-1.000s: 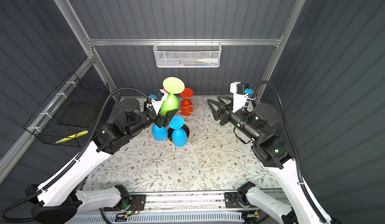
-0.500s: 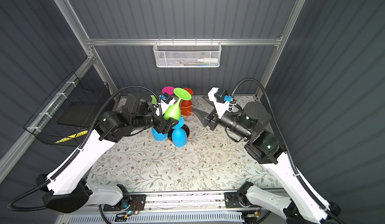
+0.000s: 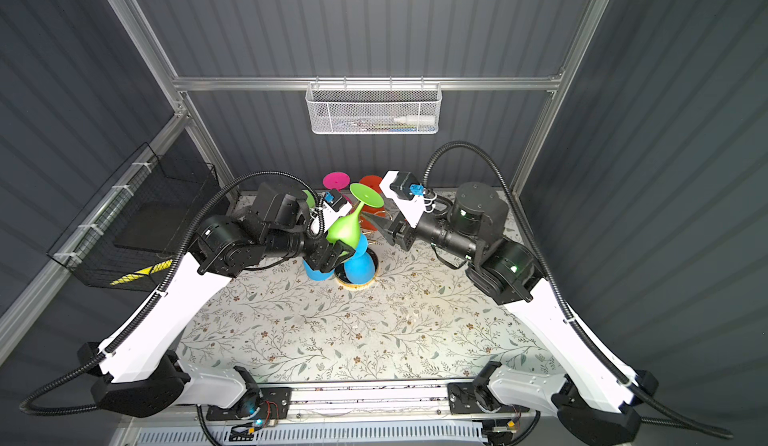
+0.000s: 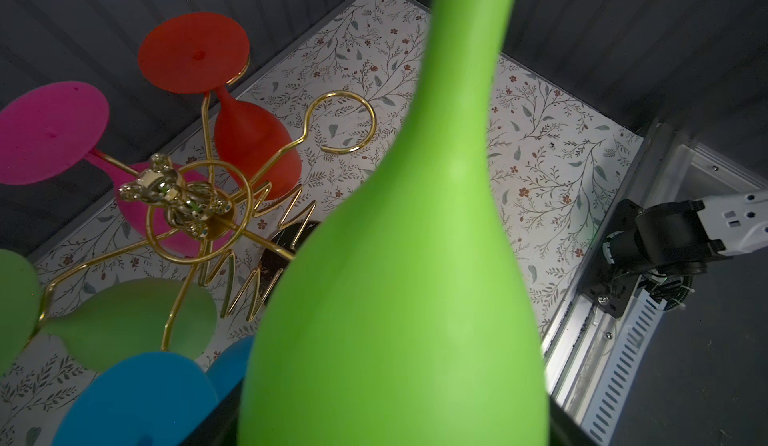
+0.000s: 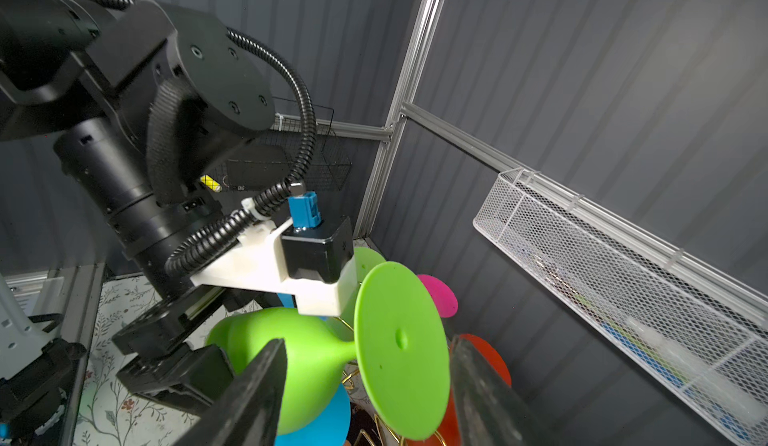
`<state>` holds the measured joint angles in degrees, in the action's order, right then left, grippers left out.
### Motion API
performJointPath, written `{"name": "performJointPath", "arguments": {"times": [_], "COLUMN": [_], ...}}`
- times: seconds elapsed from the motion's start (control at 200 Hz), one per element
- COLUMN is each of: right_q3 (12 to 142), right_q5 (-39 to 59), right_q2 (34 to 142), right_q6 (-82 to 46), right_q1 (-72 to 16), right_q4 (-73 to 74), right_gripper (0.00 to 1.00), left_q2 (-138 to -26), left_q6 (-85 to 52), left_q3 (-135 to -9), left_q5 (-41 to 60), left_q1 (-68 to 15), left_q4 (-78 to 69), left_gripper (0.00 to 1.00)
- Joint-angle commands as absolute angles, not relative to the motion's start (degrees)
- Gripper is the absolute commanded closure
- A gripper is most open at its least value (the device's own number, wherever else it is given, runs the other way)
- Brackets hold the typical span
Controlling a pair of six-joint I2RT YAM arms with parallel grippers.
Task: Take the wine glass off the wine glass rack
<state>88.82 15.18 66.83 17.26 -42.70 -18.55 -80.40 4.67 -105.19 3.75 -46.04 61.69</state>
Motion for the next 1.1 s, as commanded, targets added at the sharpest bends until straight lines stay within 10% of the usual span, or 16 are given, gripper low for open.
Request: {"name": "performJointPath", "arguments": {"times": [0.0,1.095], "right_q3": [90.6,91.8], "right_q5": [15.1,7.2], "right_q2": [68.4,70.8], "right_q6": [18.7,21.9], "right_q1": [-43.2,-44.4], "right_q4": [-20.4,-19.3], "right_gripper": [0.37,0.84], "left_q2": [-81.0,-79.9], "left_q6": [4.7,7.6], "left_q3": [-107.2,-109.5], "left_q5": [5.1,5.1], "left_q1": [-45.8,-45.8], "left_q4": [63.6,59.8], "left_gripper": [0.25,0.24]}}
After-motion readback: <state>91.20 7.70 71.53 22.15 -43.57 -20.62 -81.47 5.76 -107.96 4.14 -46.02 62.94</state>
